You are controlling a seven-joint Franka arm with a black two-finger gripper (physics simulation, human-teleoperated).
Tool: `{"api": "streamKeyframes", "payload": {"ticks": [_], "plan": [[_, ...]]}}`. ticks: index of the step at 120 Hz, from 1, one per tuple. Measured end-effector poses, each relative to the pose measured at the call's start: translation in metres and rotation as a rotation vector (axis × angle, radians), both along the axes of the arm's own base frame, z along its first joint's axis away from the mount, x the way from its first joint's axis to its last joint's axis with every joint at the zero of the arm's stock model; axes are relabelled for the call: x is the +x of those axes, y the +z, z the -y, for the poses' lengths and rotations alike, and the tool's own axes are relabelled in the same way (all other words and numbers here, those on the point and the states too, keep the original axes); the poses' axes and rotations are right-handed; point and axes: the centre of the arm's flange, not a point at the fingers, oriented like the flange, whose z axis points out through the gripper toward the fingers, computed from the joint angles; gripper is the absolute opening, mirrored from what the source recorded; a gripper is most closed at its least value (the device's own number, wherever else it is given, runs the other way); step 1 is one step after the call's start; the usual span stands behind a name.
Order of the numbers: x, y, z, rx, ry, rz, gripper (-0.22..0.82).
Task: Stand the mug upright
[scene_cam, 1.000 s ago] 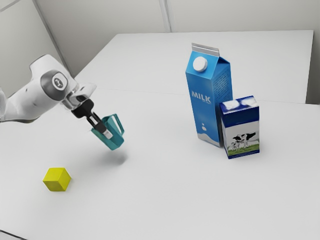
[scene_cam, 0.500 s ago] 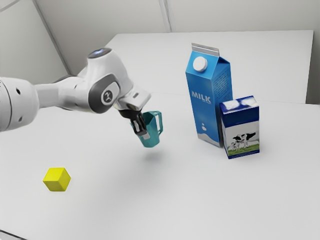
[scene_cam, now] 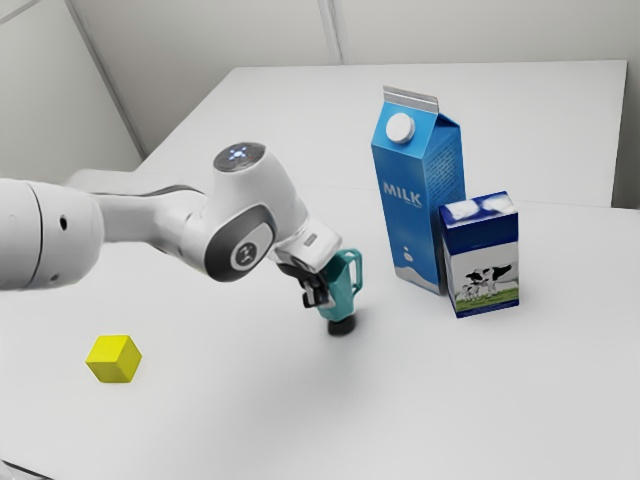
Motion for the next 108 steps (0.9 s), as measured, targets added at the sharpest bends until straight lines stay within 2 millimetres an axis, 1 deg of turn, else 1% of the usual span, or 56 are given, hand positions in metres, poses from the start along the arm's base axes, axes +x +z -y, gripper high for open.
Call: {"api": "streamKeyframes", "payload": {"ticks": [4, 7, 10, 15, 18, 21, 24, 28, 39, 48, 74, 91, 108], "plan": [[-0.004, 0.002, -0.004, -0.007, 0.009, 0.008, -0.18], [-0.008, 0.005, -0.016, -0.015, 0.03, 0.014, -0.18], [-0.006, 0.006, -0.04, -0.02, 0.078, 0.02, -0.18], [0.002, 0.007, -0.097, -0.024, 0.196, 0.029, -0.18], [0.005, 0.007, -0.126, -0.025, 0.255, 0.034, -0.18], [0.005, 0.007, -0.144, -0.027, 0.293, 0.039, -0.18], [0.006, 0.008, -0.152, -0.028, 0.312, 0.044, -0.18], [0.006, 0.008, -0.153, -0.03, 0.318, 0.049, -0.18], [0.006, 0.008, -0.145, -0.033, 0.311, 0.061, -0.18], [0.008, 0.006, -0.142, -0.035, 0.313, 0.064, -0.18], [0.013, -0.013, -0.134, -0.026, 0.319, 0.043, -0.18], [0.013, -0.02, -0.128, -0.025, 0.321, 0.04, -0.18], [0.013, -0.023, -0.128, -0.026, 0.332, 0.039, -0.18]]}}
